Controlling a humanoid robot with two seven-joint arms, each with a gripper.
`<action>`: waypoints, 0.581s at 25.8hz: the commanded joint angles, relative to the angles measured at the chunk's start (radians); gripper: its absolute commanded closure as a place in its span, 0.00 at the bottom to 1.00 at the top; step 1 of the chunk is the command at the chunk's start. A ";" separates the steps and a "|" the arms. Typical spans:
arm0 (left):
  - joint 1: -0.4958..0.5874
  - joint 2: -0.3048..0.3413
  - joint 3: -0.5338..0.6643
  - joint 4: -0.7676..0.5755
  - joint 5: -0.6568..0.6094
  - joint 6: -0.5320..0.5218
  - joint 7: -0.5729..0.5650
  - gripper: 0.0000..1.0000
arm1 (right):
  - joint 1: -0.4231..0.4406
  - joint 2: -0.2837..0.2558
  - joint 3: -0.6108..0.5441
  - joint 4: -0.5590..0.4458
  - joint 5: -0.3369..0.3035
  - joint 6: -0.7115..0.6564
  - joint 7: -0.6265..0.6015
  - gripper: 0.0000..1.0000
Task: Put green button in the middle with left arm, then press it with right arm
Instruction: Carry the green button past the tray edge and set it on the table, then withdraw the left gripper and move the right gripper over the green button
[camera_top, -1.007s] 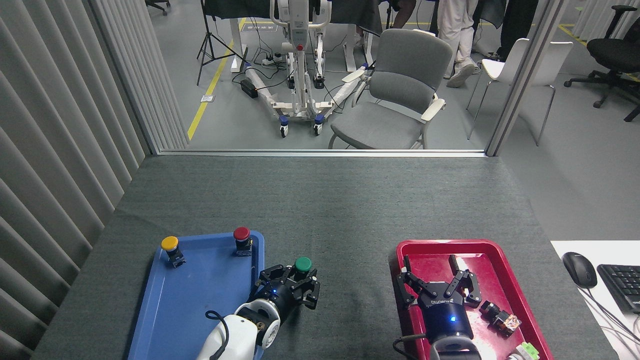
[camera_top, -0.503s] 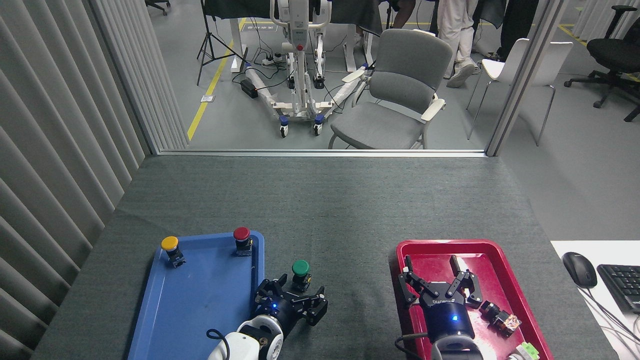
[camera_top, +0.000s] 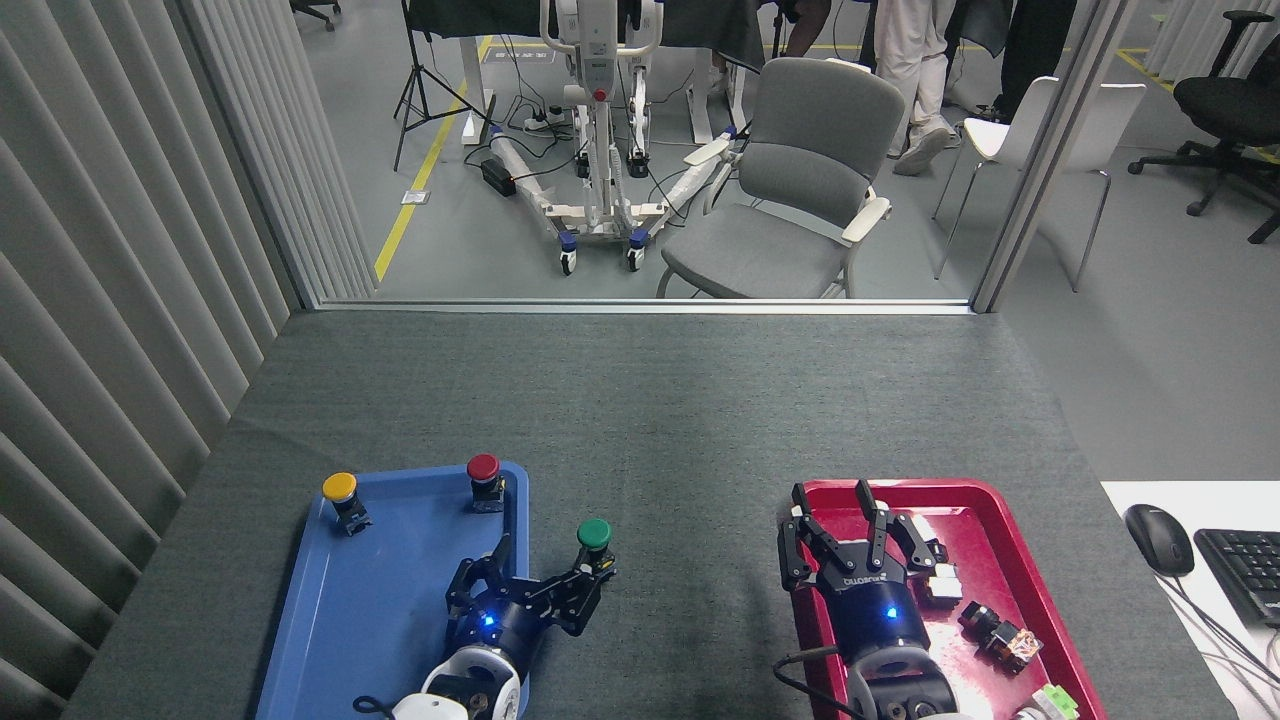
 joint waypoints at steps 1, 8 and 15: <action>0.061 0.033 0.014 -0.041 0.006 0.121 0.077 0.01 | -0.011 0.013 0.002 0.004 -0.001 -0.036 0.002 0.50; 0.101 0.079 0.011 -0.107 0.069 0.259 0.080 0.01 | -0.013 0.016 0.002 0.006 -0.001 -0.197 0.002 1.00; 0.124 0.110 0.036 -0.179 0.217 0.256 0.195 0.01 | -0.016 0.056 0.007 0.017 -0.001 -0.231 0.004 1.00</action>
